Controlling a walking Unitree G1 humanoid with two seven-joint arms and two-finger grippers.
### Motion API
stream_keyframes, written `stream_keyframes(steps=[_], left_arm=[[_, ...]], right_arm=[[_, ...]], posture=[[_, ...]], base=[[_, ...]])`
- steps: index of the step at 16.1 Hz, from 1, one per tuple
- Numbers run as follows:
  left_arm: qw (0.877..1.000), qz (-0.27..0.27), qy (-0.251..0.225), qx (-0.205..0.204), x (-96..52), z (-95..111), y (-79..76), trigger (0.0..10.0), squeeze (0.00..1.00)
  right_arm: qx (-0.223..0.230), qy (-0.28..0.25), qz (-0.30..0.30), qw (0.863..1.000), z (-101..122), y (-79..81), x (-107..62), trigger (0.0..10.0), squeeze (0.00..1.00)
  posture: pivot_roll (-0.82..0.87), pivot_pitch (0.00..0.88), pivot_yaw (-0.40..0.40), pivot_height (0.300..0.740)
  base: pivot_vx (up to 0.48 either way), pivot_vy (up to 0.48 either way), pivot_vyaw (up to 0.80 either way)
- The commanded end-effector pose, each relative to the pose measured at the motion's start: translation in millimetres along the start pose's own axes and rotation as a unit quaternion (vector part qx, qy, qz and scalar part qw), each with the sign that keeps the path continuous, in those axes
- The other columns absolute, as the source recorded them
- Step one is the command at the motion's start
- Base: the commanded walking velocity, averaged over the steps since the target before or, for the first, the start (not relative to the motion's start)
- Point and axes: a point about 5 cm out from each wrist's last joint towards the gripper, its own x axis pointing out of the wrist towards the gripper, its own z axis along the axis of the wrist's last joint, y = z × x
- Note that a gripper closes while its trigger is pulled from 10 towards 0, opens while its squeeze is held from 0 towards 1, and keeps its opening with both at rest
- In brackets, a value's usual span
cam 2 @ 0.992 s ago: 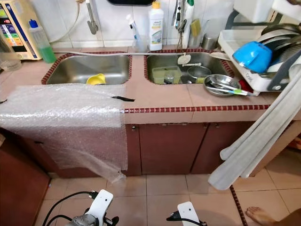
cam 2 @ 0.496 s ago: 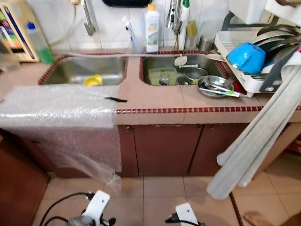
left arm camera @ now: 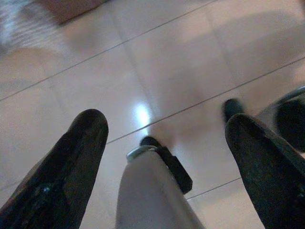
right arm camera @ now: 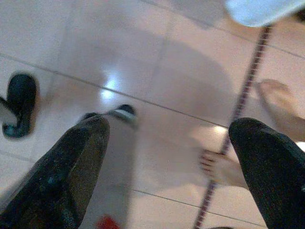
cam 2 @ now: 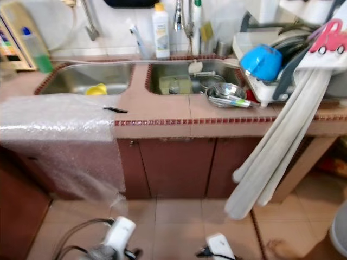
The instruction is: Kitchen organization
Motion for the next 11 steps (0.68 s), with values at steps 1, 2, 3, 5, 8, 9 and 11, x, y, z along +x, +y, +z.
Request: stream_keyframes(steps=[1, 2, 3, 5, 8, 9, 11], left_arm=[[1.000, 0.020, 0.007, 0.003, -2.5, -4.1, 14.3, 10.0, 0.00], [1.000, 0.021, 0.006, 0.002, -2.5, -3.4, 14.6, 10.0, 0.00], [1.000, 0.021, 0.006, 0.002, -2.5, -3.0, 15.0, 10.0, 0.00], [1.000, 0.021, 0.006, 0.003, -2.6, -3.0, 15.3, 10.0, 0.00], [1.000, 0.022, 0.005, -0.002, -2.6, -2.5, 15.6, 10.0, 0.00], [1.000, 0.022, 0.004, -0.002, -2.6, -2.5, 15.7, 10.0, 0.00], [1.000, 0.022, 0.005, -0.003, -2.6, -3.1, 15.3, 10.0, 0.00]], right_arm=[[-0.002, -0.005, 0.014, 1.000, 5.6, 12.6, 1.2, 10.0, 0.00], [-0.002, -0.005, 0.014, 1.000, 6.4, 13.8, 1.3, 10.0, 0.00], [-0.003, -0.005, 0.015, 1.000, 7.1, 14.7, 1.4, 10.0, 0.00], [-0.005, -0.005, 0.015, 1.000, 7.9, 15.7, 1.6, 10.0, 0.00], [-0.006, -0.003, 0.017, 1.000, 8.9, 18.4, 1.8, 10.0, 0.00], [-0.006, -0.001, 0.017, 1.000, 6.1, 16.5, 1.5, 10.0, 0.00], [-0.007, 0.002, 0.020, 1.000, 3.8, 16.6, 1.2, 10.0, 0.00]], posture=[[0.02, 0.000, 0.048, 0.740], [0.02, 0.000, 0.049, 0.740], [0.02, 0.000, 0.052, 0.740], [0.02, 0.000, 0.052, 0.740], [0.01, 0.000, 0.057, 0.740], [0.01, 0.000, 0.057, 0.740], [0.02, 0.000, 0.060, 0.740]], base=[[0.000, -0.424, 0.00], [0.000, -0.428, 0.00], [0.000, -0.424, 0.00], [0.000, -0.414, 0.00], [0.000, 0.000, 0.00], [0.000, 0.000, 0.00], [0.000, 0.000, 0.00]])
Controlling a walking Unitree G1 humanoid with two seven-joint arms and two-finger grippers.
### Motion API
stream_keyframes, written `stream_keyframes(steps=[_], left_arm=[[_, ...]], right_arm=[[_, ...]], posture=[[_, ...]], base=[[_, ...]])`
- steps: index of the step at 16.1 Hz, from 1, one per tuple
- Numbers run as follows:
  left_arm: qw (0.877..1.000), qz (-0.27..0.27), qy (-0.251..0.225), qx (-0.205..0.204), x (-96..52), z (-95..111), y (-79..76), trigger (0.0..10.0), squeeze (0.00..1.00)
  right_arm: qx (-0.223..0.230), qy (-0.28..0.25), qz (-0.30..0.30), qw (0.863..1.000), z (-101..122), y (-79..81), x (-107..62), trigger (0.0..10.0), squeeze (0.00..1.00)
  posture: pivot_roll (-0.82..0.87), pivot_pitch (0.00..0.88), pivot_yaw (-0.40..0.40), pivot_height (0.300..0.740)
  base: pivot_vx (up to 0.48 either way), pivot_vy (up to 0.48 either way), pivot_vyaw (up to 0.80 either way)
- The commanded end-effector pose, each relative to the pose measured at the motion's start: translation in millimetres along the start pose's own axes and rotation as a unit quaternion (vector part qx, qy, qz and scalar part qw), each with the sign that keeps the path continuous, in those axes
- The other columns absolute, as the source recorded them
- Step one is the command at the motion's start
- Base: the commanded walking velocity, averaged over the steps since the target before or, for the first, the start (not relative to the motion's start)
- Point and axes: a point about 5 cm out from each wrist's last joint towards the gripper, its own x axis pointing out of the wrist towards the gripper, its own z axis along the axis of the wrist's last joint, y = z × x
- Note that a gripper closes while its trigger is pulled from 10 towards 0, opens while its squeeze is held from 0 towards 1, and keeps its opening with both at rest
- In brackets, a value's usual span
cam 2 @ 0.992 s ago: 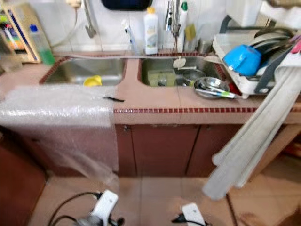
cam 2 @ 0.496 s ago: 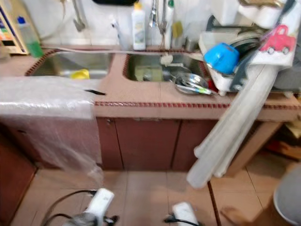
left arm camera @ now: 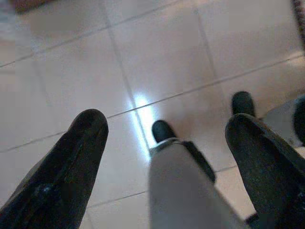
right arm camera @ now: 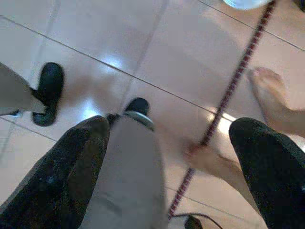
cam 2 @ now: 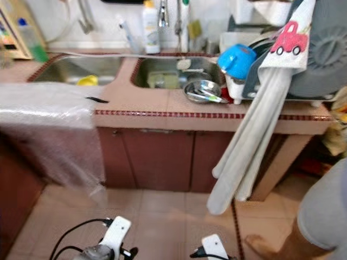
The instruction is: Kitchen organization
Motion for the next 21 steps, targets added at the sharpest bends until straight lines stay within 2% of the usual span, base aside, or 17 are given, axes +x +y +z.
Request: stream_keyframes(steps=[1, 2, 3, 4, 5, 8, 14, 21], left_arm=[[1.000, 0.004, 0.001, 0.001, 0.1, 1, 0.3, 10.0, 0.00], [1.000, 0.004, 0.001, 0.001, 0.1, 1, 0.1, 10.0, 0.00], [1.000, 0.004, 0.001, -0.001, 0.2, 0, -0.4, 10.0, 0.00], [1.000, 0.005, 0.001, -0.002, 0.2, 0, -0.6, 10.0, 0.00], [1.000, 0.007, 0.001, -0.012, 0.2, -1, -0.9, 10.0, 0.00], [1.000, 0.010, 0.008, -0.018, 0.3, -3, -1.7, 10.0, 0.00], [1.000, 0.008, 0.008, -0.005, 0.5, -1, -2.2, 10.0, 0.00], [1.000, 0.010, 0.009, -0.008, 0.6, 1, -1.3, 10.0, 0.00]], right_arm=[[0.006, -0.001, 0.006, 1.000, 0, 3.4, 0.1, 10.0, 0.00], [0.006, -0.002, 0.006, 1.000, 0, 3.5, 0.1, 10.0, 0.00], [0.025, -0.003, 0.006, 1.000, -1, 3.1, 0.0, 10.0, 0.00], [0.047, -0.005, 0.006, 0.999, -1, 1.1, -0.2, 10.0, 0.00], [0.091, -0.011, 0.001, 0.996, 1, -3.0, -0.2, 10.0, 0.00], [0.124, -0.010, -0.002, 0.992, 2, -6.6, -0.3, 10.0, 0.00], [0.115, -0.021, 0.005, 0.993, 8, -6.3, 0.1, 10.0, 0.00], [0.102, -0.011, 0.010, 0.995, 5, -1.9, 0.3, 10.0, 0.00]], posture=[[0.02, 0.000, 0.063, 0.740], [0.02, 0.000, 0.063, 0.740], [0.02, 0.000, 0.063, 0.740], [0.02, 0.000, 0.062, 0.740], [0.02, 0.000, 0.062, 0.740], [0.02, 0.000, 0.061, 0.740], [0.03, 0.000, 0.060, 0.740], [0.02, 0.000, 0.064, 0.740]], base=[[0.000, 0.000, 0.00], [0.000, 0.000, 0.00], [0.000, 0.000, 0.00], [0.000, 0.000, 0.00], [0.000, 0.000, 0.00], [0.000, 0.000, 0.00], [0.000, 0.000, 0.00], [0.000, 0.000, -0.69]])
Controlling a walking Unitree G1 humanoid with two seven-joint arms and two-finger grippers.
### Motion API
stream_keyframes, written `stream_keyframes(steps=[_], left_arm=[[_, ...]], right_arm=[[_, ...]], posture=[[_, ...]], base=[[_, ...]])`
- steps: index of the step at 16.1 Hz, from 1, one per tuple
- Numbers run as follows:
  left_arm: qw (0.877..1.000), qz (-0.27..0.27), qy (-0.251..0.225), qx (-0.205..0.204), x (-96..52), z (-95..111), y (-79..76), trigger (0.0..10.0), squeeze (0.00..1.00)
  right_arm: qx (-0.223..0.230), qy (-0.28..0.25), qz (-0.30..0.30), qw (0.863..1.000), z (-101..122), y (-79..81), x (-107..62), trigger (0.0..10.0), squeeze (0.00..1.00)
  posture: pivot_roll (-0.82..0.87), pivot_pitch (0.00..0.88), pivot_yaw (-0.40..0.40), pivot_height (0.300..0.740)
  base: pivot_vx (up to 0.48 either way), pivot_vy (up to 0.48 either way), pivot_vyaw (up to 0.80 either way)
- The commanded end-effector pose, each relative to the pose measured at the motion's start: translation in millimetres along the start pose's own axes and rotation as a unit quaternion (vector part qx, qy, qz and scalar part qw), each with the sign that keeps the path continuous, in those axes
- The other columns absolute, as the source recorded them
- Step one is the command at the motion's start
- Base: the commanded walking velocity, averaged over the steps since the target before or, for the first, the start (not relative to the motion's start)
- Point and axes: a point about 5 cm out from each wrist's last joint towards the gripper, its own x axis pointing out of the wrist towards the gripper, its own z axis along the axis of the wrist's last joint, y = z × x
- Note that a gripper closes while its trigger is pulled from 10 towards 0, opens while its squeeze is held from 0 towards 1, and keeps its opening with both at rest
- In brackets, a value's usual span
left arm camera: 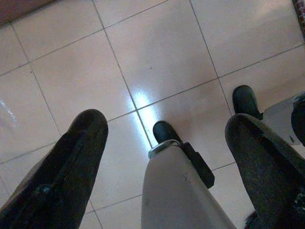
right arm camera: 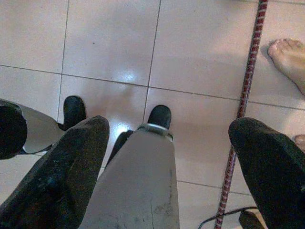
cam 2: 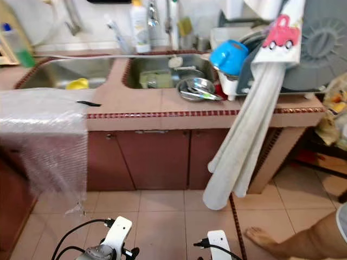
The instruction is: Kitchen organization
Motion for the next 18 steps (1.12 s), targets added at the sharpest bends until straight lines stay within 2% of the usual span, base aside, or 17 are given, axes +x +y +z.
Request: stream_keyframes(steps=[1, 18], left_arm=[[1.000, 0.007, 0.003, -0.002, -0.5, -0.1, 4.1, 10.0, 0.00], [1.000, 0.003, 0.008, 0.003, -0.2, -0.7, 2.2, 10.0, 0.00]], right_arm=[[-0.004, 0.005, 0.002, 1.000, -2.2, 3.3, 0.2, 10.0, 0.00], [-0.020, 0.014, 0.005, 1.000, -10.4, 3.9, -0.7, 10.0, 0.00]], posture=[[0.02, 0.000, 0.062, 0.740], [0.02, 0.000, 0.066, 0.740]], base=[[0.000, 0.000, -0.67], [0.000, 0.000, -0.67]])
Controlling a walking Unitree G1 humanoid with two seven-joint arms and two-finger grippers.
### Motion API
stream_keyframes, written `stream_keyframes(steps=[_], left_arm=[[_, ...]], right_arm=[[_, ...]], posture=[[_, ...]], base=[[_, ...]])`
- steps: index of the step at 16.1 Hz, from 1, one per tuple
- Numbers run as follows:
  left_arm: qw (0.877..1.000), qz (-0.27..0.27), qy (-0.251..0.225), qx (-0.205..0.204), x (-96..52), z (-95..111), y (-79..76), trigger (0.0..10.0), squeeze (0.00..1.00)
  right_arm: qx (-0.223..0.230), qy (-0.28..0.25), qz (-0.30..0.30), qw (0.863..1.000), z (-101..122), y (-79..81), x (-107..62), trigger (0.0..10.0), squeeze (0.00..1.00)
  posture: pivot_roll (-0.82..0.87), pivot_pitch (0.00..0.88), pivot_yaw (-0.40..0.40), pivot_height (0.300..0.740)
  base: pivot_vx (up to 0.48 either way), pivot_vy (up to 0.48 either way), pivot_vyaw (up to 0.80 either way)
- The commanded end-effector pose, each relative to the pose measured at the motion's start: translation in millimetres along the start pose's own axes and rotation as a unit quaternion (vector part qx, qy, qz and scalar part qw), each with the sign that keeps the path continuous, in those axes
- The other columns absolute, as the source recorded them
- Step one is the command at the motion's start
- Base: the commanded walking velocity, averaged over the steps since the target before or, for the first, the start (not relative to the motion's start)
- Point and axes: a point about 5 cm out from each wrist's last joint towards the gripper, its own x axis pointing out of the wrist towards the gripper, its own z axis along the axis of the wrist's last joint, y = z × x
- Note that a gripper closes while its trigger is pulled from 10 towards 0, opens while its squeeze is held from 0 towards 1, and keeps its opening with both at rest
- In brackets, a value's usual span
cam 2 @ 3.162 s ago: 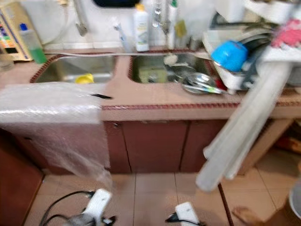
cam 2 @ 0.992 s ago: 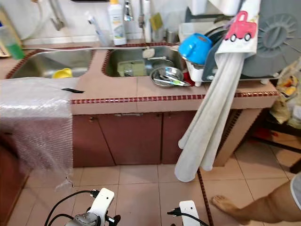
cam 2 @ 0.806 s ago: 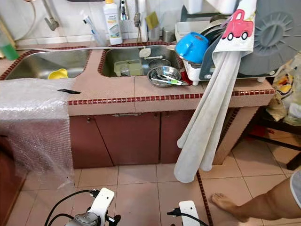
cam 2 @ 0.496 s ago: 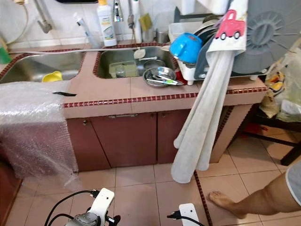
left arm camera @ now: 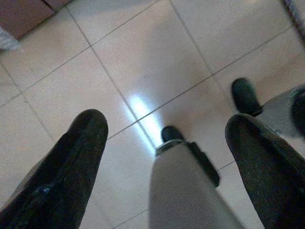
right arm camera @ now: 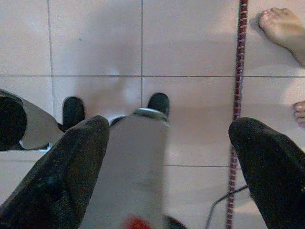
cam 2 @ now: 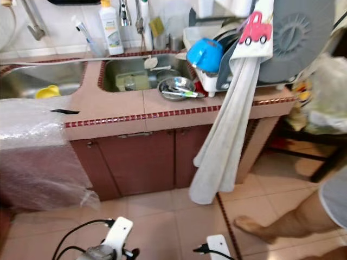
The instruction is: Kitchen organization
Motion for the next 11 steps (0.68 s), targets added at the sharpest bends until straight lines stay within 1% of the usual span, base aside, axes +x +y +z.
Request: stream_keyframes(steps=[1, 9, 11], left_arm=[[1.000, 0.001, -0.003, 0.004, 0.2, 4.0, -0.3, 10.0, 0.00], [1.000, 0.000, -0.003, 0.004, 0.4, 3.8, -2.0, 10.0, 0.00], [1.000, 0.000, -0.004, 0.005, 0.5, 4.4, -2.2, 10.0, 0.00]], right_arm=[[-0.004, 0.006, -0.003, 1.000, -4.3, -1.8, -0.6, 10.0, 0.00], [-0.009, 0.008, -0.005, 1.000, -4.4, -2.8, -0.7, 10.0, 0.00], [-0.013, 0.005, -0.005, 1.000, -3.2, -3.4, -0.7, 10.0, 0.00]], posture=[[0.02, 0.000, 0.067, 0.740], [0.02, 0.000, 0.063, 0.740], [0.02, 0.000, 0.061, 0.740]], base=[[0.000, 0.000, -0.67], [0.000, 0.000, -0.66], [0.000, 0.000, 0.00]])
